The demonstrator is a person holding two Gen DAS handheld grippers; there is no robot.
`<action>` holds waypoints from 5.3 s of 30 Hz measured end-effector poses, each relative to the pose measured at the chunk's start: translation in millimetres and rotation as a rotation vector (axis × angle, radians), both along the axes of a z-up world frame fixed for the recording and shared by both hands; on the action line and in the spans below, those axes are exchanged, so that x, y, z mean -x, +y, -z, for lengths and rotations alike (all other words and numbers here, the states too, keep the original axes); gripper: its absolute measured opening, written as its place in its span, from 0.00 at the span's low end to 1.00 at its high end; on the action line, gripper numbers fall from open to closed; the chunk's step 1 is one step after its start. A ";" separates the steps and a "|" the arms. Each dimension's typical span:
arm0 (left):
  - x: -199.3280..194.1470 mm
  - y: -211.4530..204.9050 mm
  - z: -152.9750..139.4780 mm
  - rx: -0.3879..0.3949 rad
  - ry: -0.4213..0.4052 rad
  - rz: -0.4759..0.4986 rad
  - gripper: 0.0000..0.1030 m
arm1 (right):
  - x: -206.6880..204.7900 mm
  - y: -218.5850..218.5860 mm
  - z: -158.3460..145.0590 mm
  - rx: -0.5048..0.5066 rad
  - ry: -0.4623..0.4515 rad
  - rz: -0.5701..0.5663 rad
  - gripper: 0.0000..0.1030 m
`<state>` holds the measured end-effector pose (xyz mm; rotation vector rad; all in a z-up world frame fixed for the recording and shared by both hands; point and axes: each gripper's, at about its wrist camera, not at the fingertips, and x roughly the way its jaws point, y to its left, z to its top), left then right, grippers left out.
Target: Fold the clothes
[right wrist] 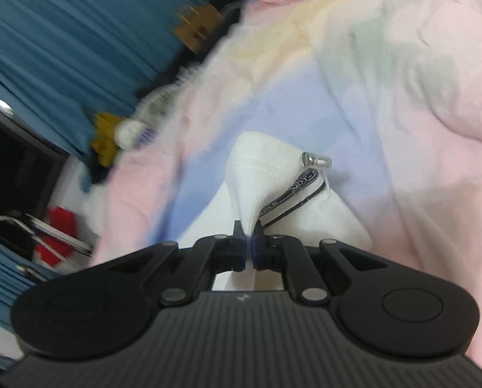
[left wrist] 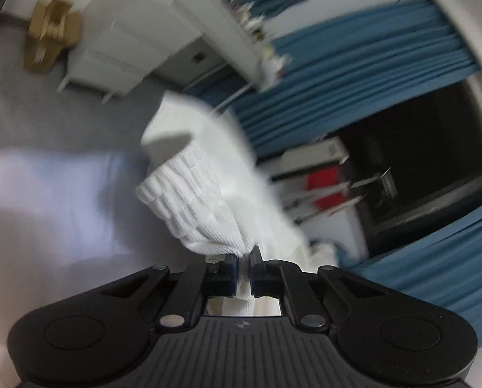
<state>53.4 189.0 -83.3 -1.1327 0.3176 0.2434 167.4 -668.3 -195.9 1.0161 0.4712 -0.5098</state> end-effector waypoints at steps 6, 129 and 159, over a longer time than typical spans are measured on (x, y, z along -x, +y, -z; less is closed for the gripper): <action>31.2 41.0 -35.2 -0.035 0.089 0.071 0.06 | 20.1 -1.1 4.0 -0.150 0.043 0.027 0.07; -152.3 -192.0 52.6 -0.812 0.002 0.654 1.00 | -237.2 123.2 -265.2 0.890 0.041 -0.402 0.07; -225.4 -253.6 107.8 -0.990 0.038 0.899 0.77 | -148.8 67.5 -100.3 0.346 0.180 -0.478 0.66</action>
